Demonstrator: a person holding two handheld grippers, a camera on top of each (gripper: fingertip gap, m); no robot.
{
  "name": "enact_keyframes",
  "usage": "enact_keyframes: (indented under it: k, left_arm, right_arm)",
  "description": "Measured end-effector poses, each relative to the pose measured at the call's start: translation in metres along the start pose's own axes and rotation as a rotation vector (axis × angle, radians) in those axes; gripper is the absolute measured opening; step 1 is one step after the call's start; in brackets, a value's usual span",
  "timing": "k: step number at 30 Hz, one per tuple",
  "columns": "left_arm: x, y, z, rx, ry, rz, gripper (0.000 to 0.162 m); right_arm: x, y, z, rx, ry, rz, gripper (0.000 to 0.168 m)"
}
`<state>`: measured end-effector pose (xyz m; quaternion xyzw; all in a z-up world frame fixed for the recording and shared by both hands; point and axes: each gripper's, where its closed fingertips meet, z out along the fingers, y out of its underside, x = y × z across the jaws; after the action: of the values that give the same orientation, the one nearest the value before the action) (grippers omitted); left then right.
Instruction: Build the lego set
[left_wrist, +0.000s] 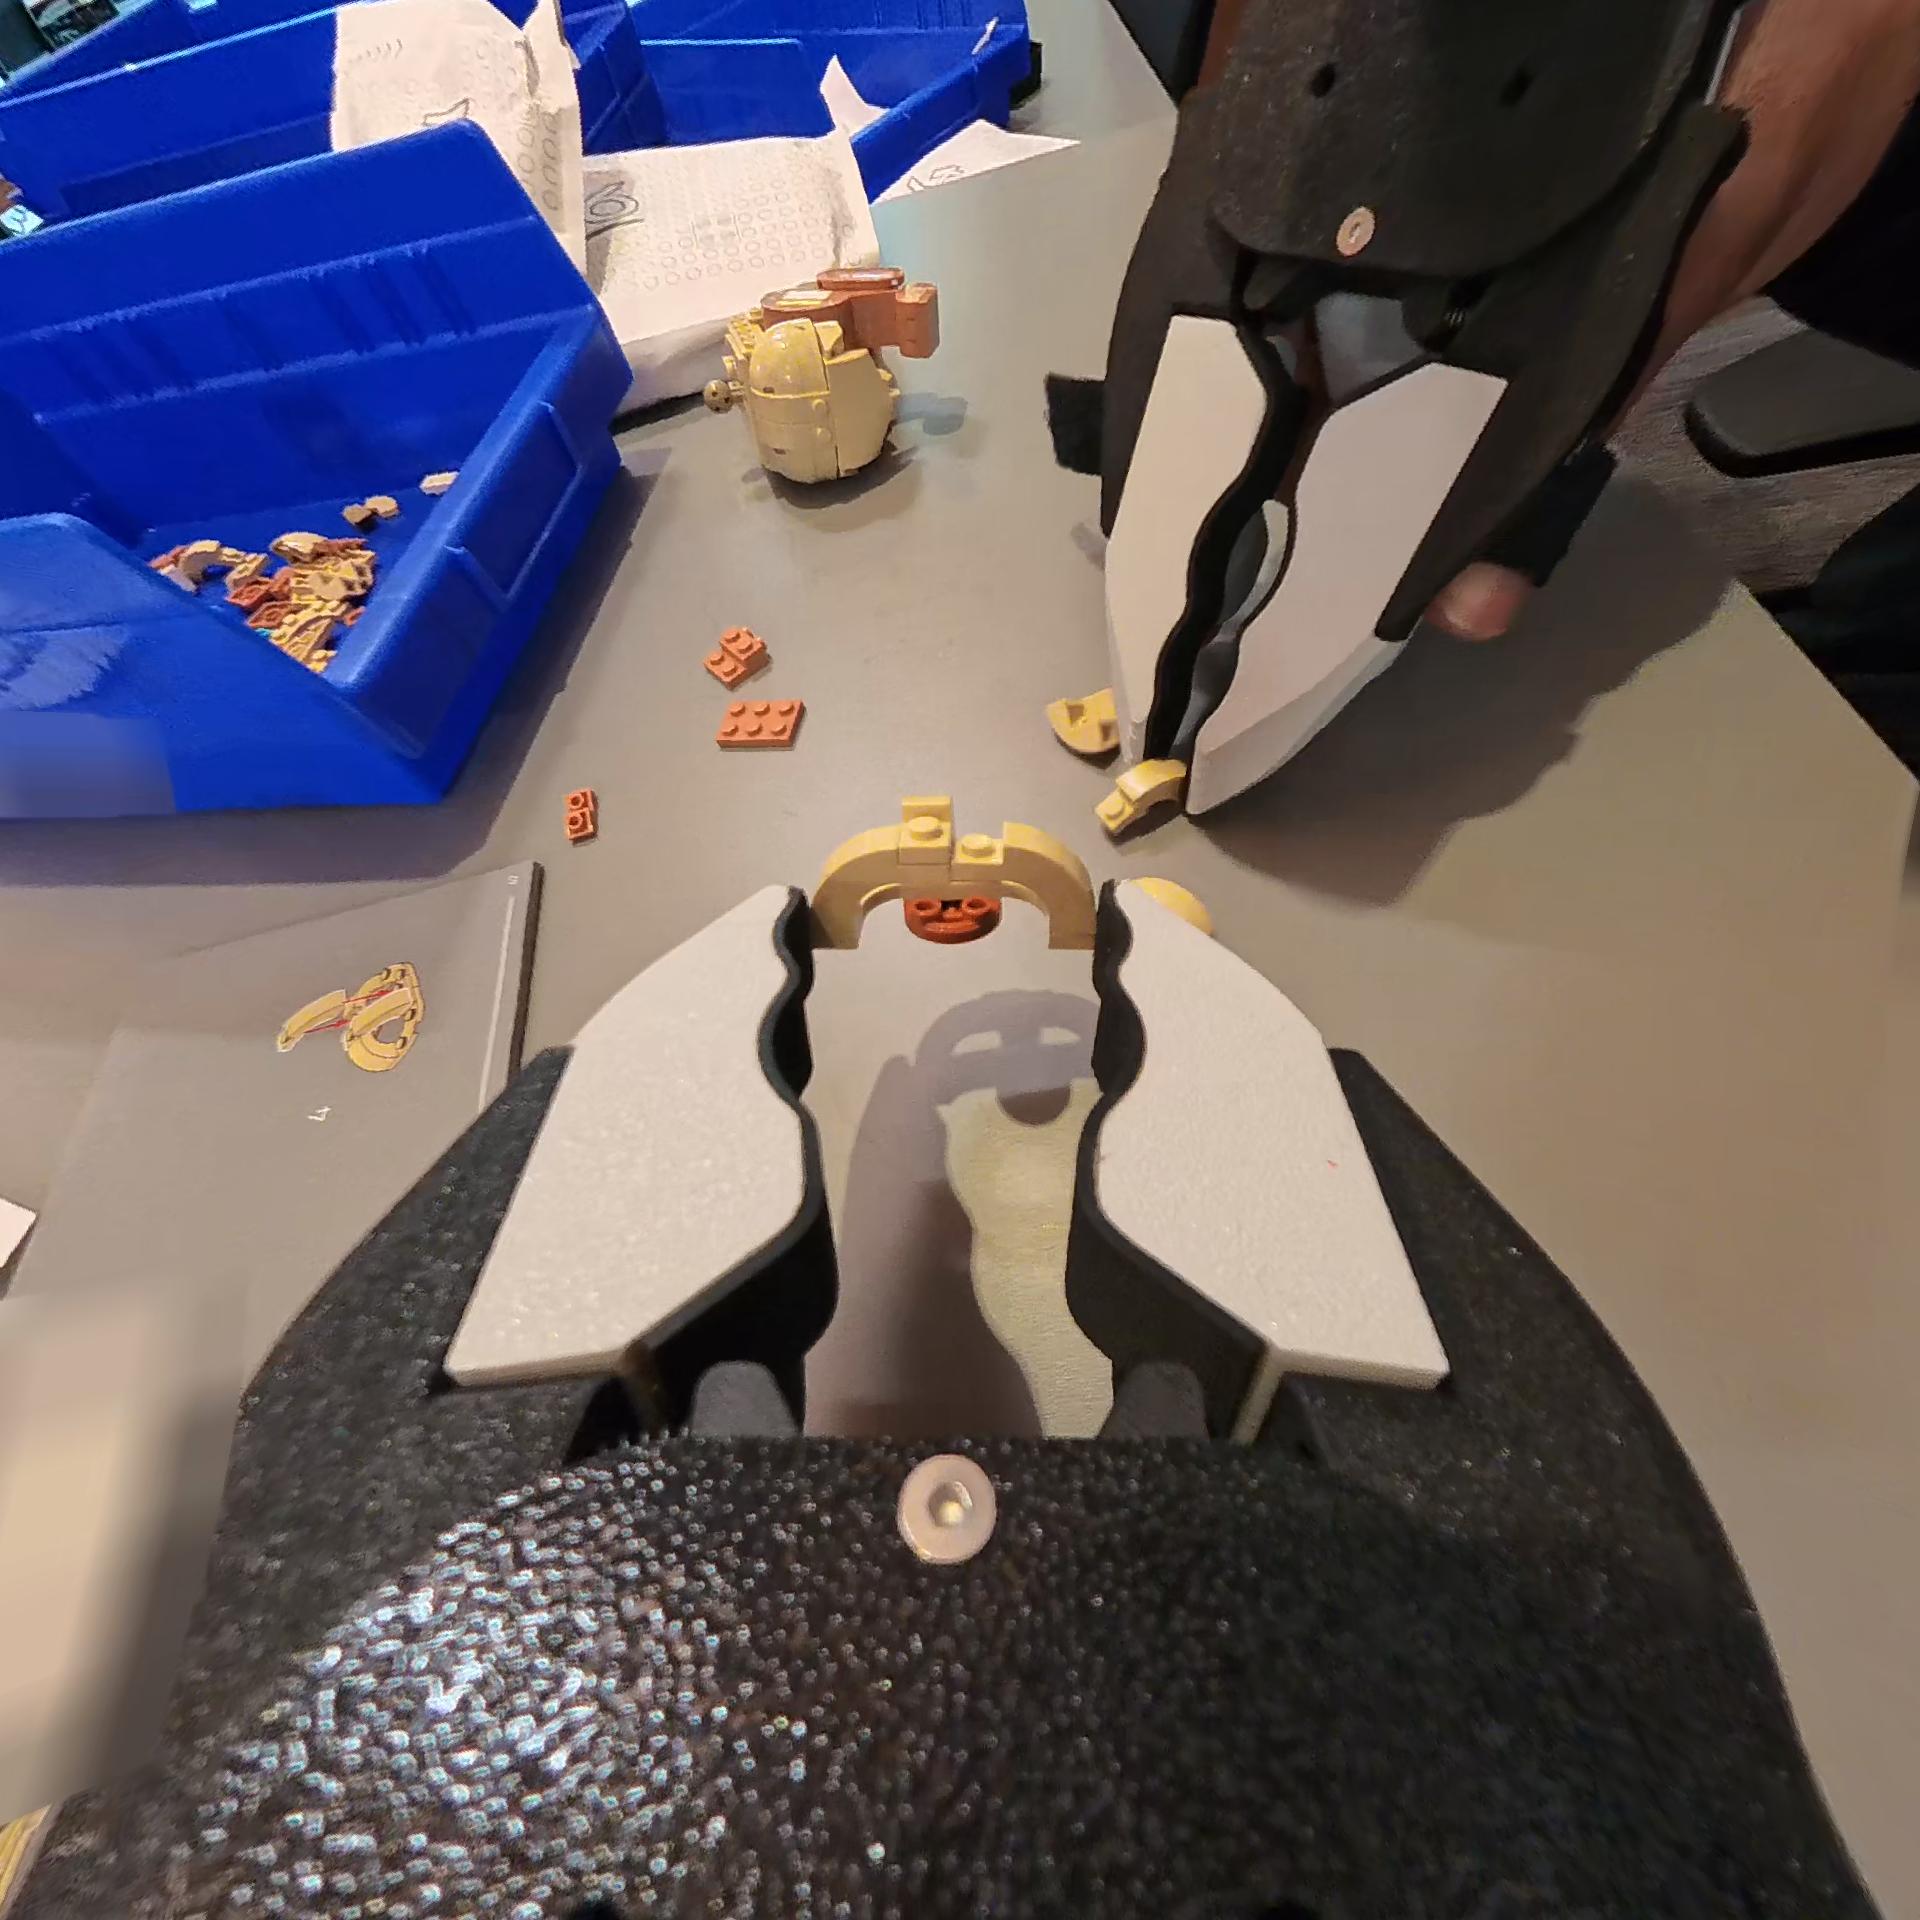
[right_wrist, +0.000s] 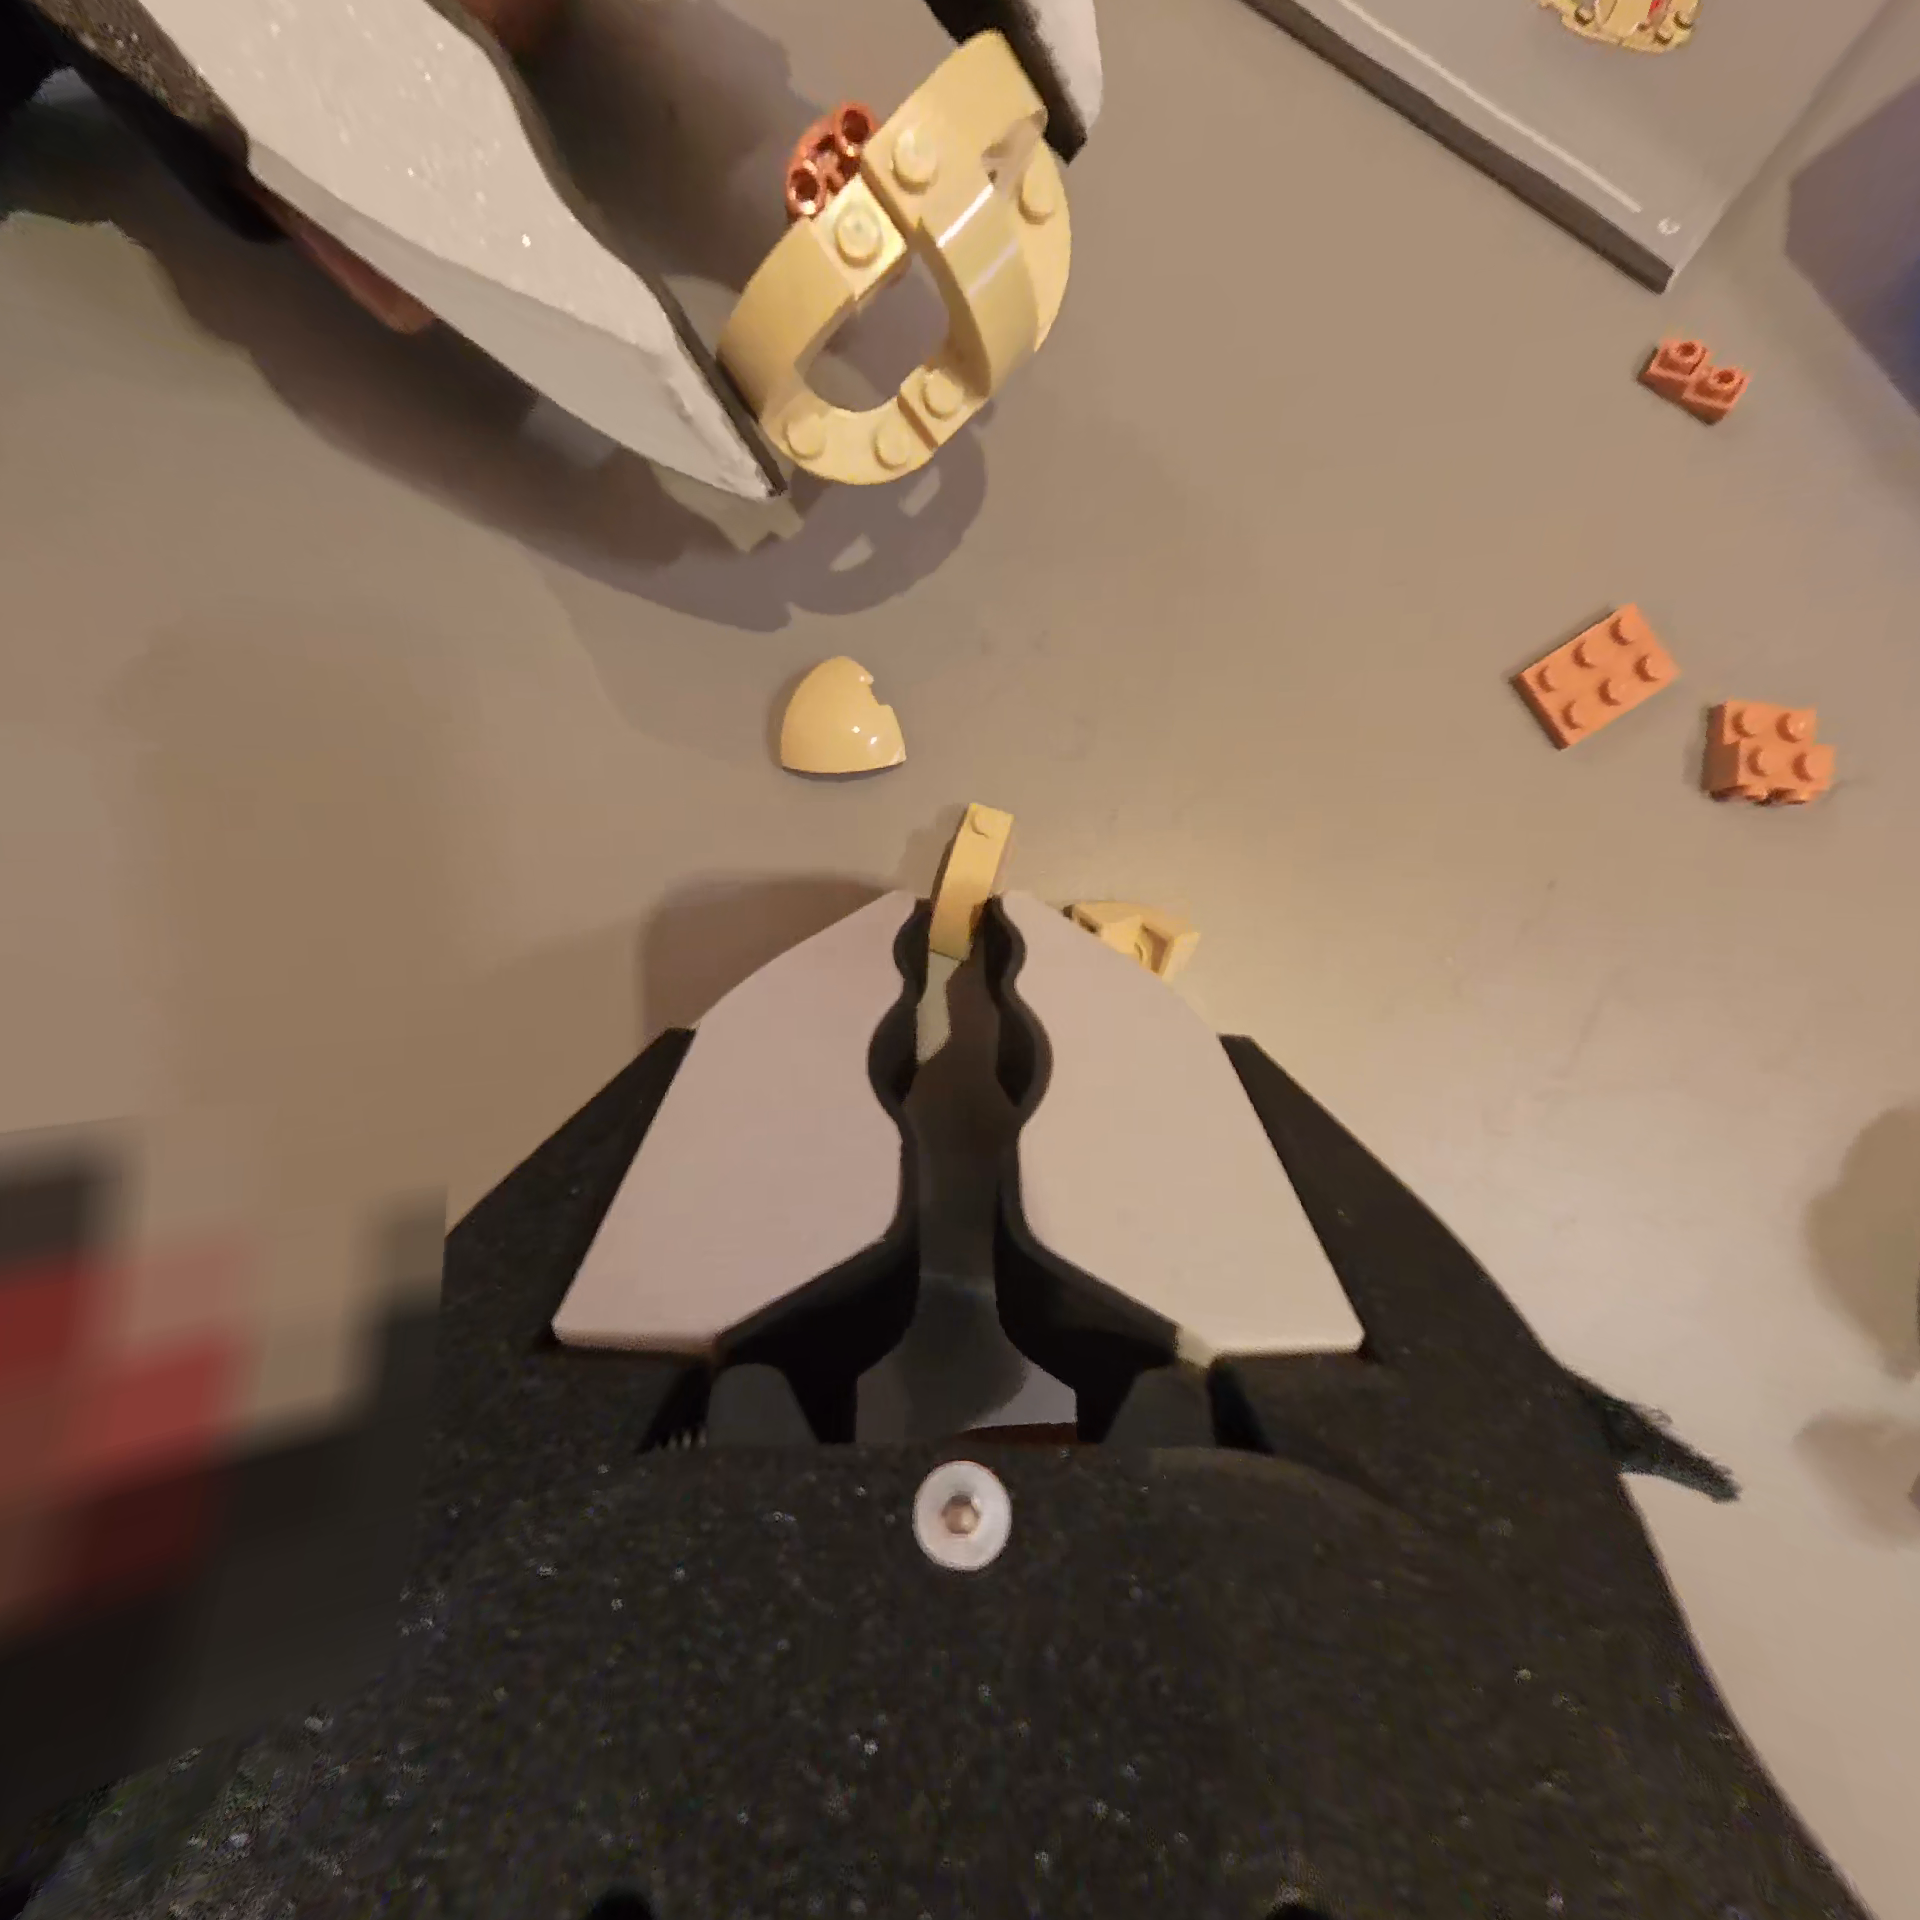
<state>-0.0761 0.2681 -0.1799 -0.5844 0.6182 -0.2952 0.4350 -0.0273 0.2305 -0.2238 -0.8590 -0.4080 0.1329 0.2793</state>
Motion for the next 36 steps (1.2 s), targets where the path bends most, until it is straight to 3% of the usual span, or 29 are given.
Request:
enact_keyframes:
  k: [5,12,19,24,27,36]
  left_arm:
    - [0.004,-0.007,-0.005,0.057,0.043,-0.017,0.052]
    - [0.003,-0.025,-0.024,0.230,0.096,-0.092,0.051]
    - [-0.012,-0.035,-0.043,0.364,0.090,-0.234,0.051]
    - [-0.029,-0.020,-0.039,0.274,0.017,-0.341,0.051]
    - [-0.031,-0.017,-0.037,0.259,0.007,-0.369,0.051]
    - [-0.035,-0.031,-0.042,0.377,0.018,-0.410,0.051]
  right_arm:
    - [0.001,-0.017,-0.007,0.107,-0.051,-0.087,0.009]
    - [-0.015,-0.092,-0.063,0.492,-0.243,-0.312,0.008]
    - [-0.013,-0.137,-0.053,0.537,-0.424,-0.498,0.008]
    - [-0.008,-0.134,-0.035,0.497,-0.516,-0.458,0.008]
    - [0.005,-0.121,-0.029,0.478,-0.459,-0.455,0.008]
    - [-0.002,-0.123,-0.044,0.501,-0.520,-0.384,0.008]
